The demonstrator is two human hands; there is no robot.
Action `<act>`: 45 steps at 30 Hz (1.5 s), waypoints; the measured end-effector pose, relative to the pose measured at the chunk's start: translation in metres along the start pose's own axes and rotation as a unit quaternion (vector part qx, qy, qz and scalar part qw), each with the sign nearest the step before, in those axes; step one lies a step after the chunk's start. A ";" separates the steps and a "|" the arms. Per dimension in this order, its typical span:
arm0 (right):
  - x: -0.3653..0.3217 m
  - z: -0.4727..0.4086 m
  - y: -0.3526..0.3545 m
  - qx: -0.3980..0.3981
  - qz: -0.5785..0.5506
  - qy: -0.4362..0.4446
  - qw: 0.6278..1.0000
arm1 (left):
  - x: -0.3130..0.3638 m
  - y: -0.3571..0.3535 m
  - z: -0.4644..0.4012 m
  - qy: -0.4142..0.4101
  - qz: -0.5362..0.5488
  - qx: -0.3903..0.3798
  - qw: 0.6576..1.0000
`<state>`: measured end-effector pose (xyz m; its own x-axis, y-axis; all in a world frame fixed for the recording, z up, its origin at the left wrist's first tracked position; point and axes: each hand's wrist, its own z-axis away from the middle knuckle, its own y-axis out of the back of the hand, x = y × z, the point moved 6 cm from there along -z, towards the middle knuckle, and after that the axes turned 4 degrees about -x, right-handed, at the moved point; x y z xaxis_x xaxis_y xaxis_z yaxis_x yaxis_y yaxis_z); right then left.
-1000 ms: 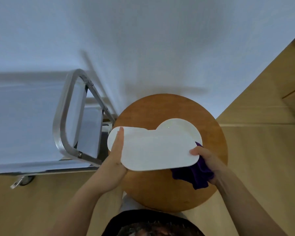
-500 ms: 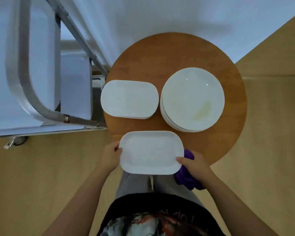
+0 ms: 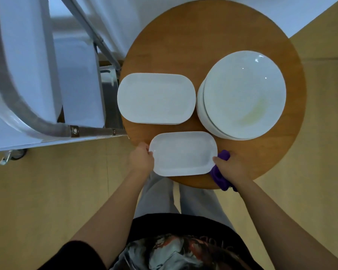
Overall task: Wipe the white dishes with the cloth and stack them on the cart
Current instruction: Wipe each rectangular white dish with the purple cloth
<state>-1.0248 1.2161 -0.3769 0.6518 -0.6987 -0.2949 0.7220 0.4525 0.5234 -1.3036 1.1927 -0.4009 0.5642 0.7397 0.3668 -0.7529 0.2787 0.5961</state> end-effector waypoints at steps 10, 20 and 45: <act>-0.057 0.049 0.001 0.090 0.040 0.139 0.985 | 0.004 0.065 -0.012 -0.002 0.149 0.114 0.982; -0.110 0.068 -0.025 -0.039 -0.159 0.249 0.955 | 0.037 0.123 -0.054 -0.019 0.037 0.157 0.987; -0.119 0.069 -0.008 0.006 -0.271 0.240 0.932 | 0.041 0.120 -0.037 -0.043 0.148 0.090 0.984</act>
<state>-1.1246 1.2575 -0.2909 0.2232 -0.4929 -0.8410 0.9746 0.0975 0.2015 -1.3838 1.2794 -0.3407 0.3612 0.7157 0.5977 -0.8212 -0.0595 0.5675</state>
